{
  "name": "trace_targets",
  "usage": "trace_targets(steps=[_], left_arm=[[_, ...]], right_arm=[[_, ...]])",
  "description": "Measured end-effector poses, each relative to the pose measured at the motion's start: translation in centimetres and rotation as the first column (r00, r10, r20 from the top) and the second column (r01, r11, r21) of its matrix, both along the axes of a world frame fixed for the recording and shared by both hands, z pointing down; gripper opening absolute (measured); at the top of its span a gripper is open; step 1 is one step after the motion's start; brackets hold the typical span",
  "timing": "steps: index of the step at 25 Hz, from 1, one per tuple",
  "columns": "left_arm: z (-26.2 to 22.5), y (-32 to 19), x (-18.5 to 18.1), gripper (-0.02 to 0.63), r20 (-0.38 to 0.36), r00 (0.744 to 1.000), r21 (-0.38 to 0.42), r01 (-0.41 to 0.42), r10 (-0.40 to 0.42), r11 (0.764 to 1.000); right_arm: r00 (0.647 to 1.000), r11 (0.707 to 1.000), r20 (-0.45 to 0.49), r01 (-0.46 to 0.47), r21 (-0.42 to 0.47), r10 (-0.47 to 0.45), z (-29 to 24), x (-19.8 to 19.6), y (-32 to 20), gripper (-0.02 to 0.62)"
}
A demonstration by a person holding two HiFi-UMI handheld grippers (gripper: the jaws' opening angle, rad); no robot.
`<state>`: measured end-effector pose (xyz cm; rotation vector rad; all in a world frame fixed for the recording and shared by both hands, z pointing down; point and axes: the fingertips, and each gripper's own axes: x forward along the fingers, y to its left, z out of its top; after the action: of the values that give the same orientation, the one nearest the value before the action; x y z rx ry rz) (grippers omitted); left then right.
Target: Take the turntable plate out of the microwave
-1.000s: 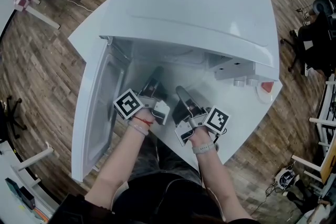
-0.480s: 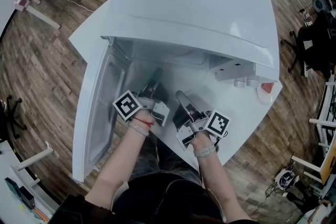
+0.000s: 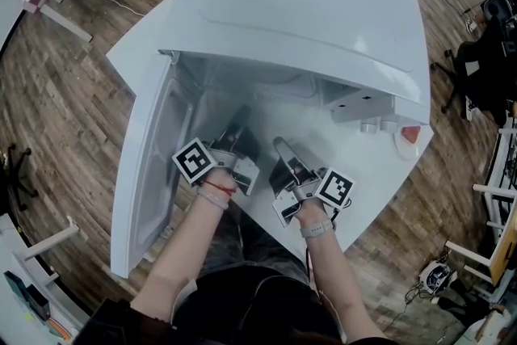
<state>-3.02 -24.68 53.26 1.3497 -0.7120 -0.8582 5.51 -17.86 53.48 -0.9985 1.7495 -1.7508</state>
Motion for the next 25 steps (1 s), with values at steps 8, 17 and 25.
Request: trace_targets(steps=[8, 17, 25], left_arm=[[-0.5, 0.5, -0.2, 0.031, -0.05, 0.999, 0.001, 0.016, -0.016, 1.0], [-0.7, 1.4, -0.5, 0.031, -0.025, 1.0, 0.024, -0.002, 0.003, 1.0], [-0.2, 2.7, -0.4, 0.031, -0.014, 1.0, 0.027, -0.016, 0.016, 0.999]], right_arm=[[0.994, 0.992, 0.024, -0.104, 0.064, 0.103, -0.4, 3.9, -4.8, 0.092], [0.994, 0.993, 0.066, -0.097, 0.067, 0.093, -0.3, 2.6, -6.4, 0.091], [0.994, 0.993, 0.065, -0.096, 0.074, 0.091, 0.3, 2.6, -5.9, 0.049]])
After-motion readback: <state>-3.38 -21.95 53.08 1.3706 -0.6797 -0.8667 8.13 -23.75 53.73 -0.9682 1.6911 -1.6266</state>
